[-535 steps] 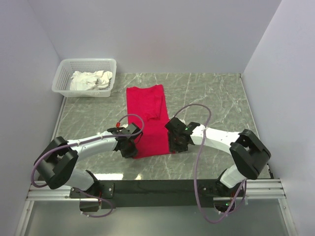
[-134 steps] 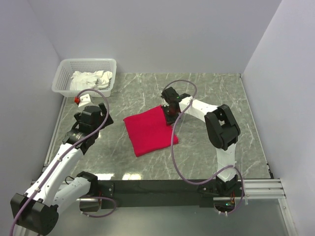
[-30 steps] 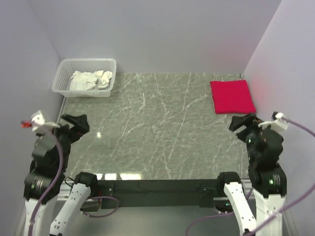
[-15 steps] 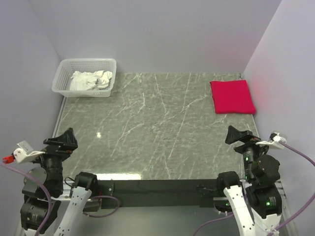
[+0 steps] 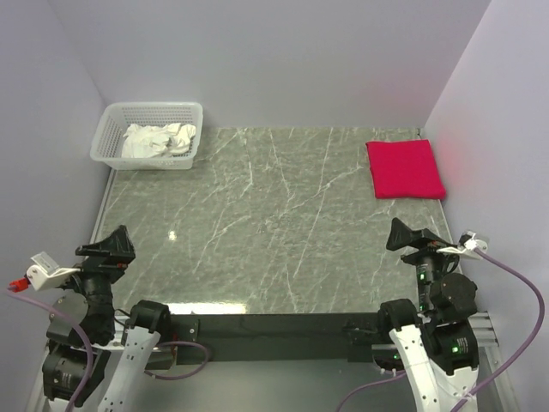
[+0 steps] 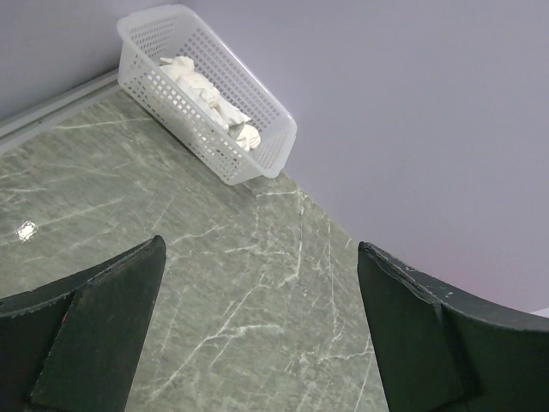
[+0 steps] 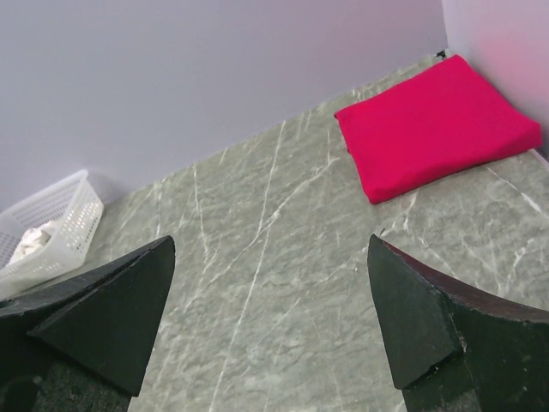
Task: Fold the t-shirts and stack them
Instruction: Neatly place the folded tshirt to the corner
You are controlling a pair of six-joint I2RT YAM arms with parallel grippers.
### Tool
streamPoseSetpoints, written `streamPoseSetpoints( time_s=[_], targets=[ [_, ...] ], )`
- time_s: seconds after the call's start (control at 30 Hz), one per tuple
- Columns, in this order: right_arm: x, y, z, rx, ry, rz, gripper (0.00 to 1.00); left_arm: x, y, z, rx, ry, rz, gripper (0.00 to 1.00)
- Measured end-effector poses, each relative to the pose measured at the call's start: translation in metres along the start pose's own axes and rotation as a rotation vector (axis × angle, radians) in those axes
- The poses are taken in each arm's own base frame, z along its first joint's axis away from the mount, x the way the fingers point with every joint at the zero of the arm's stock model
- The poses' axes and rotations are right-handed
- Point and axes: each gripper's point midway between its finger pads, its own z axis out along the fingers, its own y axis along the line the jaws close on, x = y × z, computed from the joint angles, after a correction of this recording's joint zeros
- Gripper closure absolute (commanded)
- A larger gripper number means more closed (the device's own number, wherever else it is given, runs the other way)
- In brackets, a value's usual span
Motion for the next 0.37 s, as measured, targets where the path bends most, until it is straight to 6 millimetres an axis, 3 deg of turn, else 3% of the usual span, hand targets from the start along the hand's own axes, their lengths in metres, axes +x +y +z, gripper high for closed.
streamPoseSetpoints(
  time_s=[0.37],
  targets=[
    [-0.0005,0.0012,0.0006,-0.012,-0.004,-0.02,0.01,0.0003,-0.0035,0.0042,0.011,-0.01,-0.011,0.01]
  ],
)
